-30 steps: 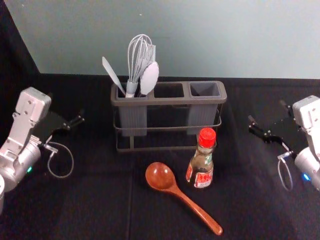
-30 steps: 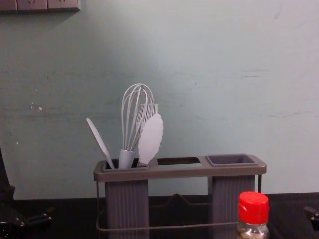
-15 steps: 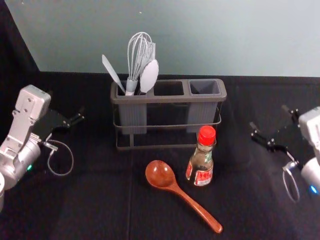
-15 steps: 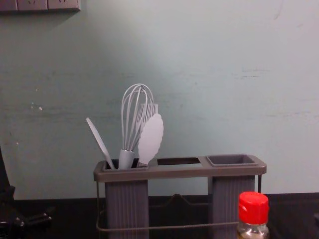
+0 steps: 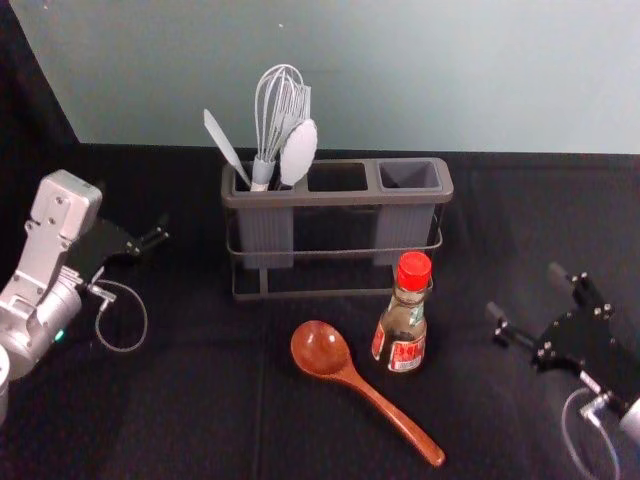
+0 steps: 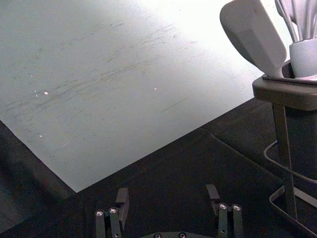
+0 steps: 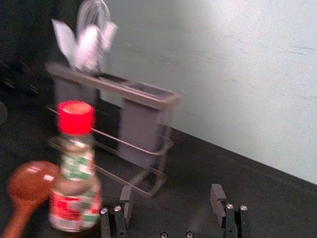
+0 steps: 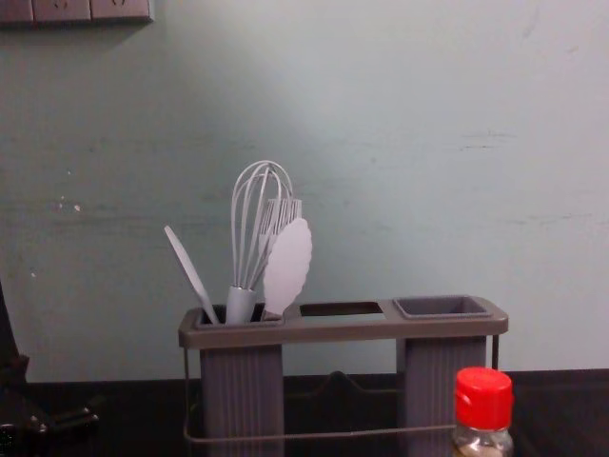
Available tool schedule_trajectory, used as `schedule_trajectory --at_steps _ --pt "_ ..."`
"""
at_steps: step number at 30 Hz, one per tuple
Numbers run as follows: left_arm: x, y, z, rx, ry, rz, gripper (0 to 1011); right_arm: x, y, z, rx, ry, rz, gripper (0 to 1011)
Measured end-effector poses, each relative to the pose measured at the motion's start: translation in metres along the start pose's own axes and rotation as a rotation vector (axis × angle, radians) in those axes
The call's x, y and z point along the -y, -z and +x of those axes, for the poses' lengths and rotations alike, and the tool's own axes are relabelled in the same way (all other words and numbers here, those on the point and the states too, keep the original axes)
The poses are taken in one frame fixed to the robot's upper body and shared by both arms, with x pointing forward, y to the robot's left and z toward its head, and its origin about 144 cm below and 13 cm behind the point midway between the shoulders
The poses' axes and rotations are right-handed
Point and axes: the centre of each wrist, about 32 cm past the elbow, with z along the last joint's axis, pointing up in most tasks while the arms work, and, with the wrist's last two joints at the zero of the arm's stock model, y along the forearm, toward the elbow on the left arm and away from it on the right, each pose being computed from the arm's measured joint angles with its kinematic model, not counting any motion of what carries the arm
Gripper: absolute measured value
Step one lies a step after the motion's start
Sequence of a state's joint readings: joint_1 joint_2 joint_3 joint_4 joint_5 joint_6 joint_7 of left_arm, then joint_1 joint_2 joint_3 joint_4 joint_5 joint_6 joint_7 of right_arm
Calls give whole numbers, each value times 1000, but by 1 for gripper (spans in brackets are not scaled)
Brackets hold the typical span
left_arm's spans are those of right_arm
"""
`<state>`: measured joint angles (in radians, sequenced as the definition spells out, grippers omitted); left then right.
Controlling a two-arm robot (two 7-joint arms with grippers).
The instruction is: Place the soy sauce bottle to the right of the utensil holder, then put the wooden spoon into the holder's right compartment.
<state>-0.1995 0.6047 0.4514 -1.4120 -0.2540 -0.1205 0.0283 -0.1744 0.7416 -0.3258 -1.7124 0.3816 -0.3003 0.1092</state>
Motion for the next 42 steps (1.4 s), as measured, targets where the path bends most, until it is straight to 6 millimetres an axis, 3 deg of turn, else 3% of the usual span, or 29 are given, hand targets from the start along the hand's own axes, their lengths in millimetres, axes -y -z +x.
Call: schedule_trajectory --at_steps 10,16,26,34,42 --pt "0 0 0 0 0 0 1011 2 -8 -18 -112 -113 71 1004" --pt "0 0 0 0 0 0 1011 -12 -14 -29 -150 -171 89 1004" --pt "0 0 0 0 0 0 1011 -55 -21 -32 -180 -222 101 1004" --pt "0 0 0 0 0 0 1011 -72 -25 -34 -167 -235 98 1004" --pt "0 0 0 0 0 0 1011 -74 -27 -37 -163 -237 92 844"
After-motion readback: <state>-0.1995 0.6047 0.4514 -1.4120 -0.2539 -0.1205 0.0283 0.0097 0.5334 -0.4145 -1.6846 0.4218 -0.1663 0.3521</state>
